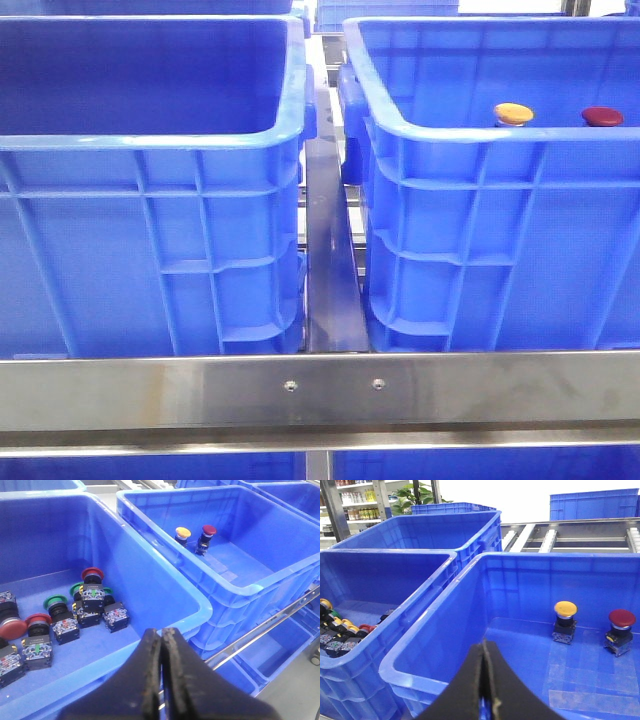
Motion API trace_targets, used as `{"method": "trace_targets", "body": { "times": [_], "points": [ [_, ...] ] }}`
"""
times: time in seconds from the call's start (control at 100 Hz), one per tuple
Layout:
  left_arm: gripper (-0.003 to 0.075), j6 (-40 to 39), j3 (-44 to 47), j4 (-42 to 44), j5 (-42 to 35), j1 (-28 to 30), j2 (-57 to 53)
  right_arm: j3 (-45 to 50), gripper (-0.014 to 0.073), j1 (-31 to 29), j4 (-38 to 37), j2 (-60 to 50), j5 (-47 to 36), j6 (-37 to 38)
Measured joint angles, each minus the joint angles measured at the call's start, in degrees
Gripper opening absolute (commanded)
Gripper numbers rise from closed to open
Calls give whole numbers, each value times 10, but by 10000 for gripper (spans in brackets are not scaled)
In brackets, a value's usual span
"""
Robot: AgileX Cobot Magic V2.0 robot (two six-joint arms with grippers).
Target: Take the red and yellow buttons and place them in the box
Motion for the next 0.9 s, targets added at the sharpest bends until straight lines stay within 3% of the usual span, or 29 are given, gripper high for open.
{"method": "trace_targets", "body": {
  "times": [0.63,0.78,0.9],
  "points": [
    [-20,0,16,1,-7,0,0,0,-64,0,0,0,0,-1],
    [-20,-23,45,53,-45,21,-14,0,-64,0,0,0,0,-1],
    [-20,-84,70,130,-66,73,-40,0,-64,0,0,0,1,-1]
  ]
}}
